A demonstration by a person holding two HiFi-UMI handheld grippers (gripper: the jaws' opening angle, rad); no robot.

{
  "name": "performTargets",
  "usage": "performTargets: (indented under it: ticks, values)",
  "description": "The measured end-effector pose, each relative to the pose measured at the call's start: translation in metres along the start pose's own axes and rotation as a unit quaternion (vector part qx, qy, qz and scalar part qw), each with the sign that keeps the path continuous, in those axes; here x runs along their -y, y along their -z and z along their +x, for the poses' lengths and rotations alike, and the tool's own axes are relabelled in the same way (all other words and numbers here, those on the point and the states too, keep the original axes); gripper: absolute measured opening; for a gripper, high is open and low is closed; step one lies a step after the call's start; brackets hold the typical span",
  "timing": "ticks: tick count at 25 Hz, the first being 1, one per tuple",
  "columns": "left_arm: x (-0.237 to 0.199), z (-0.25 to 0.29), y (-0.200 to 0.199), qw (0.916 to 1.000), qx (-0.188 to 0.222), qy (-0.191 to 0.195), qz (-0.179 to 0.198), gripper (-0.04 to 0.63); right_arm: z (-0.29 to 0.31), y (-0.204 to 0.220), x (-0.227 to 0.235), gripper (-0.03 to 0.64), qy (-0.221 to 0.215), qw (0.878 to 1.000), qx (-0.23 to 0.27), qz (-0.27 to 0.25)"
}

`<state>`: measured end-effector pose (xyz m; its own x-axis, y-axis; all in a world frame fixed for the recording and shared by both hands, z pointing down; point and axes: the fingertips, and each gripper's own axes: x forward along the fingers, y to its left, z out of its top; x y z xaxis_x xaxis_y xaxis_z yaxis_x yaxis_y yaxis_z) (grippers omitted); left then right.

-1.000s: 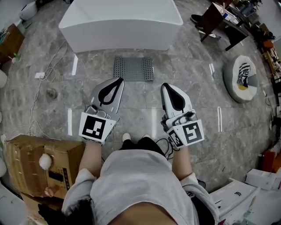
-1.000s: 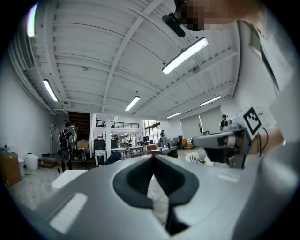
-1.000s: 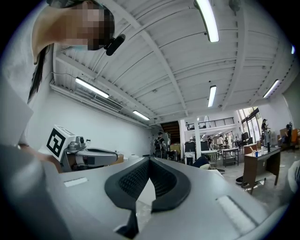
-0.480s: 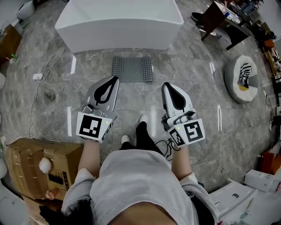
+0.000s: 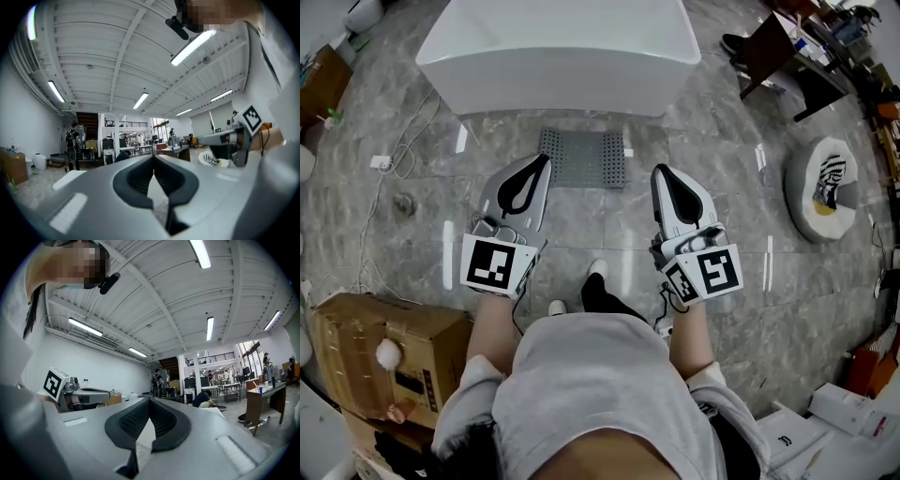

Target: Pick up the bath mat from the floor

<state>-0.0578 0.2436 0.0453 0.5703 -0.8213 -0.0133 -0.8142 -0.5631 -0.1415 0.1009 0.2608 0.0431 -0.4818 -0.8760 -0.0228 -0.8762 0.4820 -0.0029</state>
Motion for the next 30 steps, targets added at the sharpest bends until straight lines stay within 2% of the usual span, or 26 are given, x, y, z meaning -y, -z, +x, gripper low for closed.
performTargets:
  ticks: [11,22,27,30]
  values:
    - [0.011,0.066,0.002,0.9993,-0.002,-0.037,0.005,0.002,0.024,0.009,0.081,0.000,-0.028,0.999,-0.005,0.020]
    - [0.004,0.108,0.010,0.9998,-0.012,-0.015,0.008,0.002,0.049,0.022,0.111,0.000,-0.011,0.999,-0.015,0.031]
    - [-0.022,0.129,0.017,0.9998,-0.015,-0.005,0.009,0.002,0.076,0.023,0.118,0.000,0.001,0.999,-0.019,0.029]
    - [-0.039,0.142,0.024,0.9995,-0.032,0.002,0.001,0.002,0.095,0.023,0.122,0.000,0.010,0.999,-0.020,0.029]
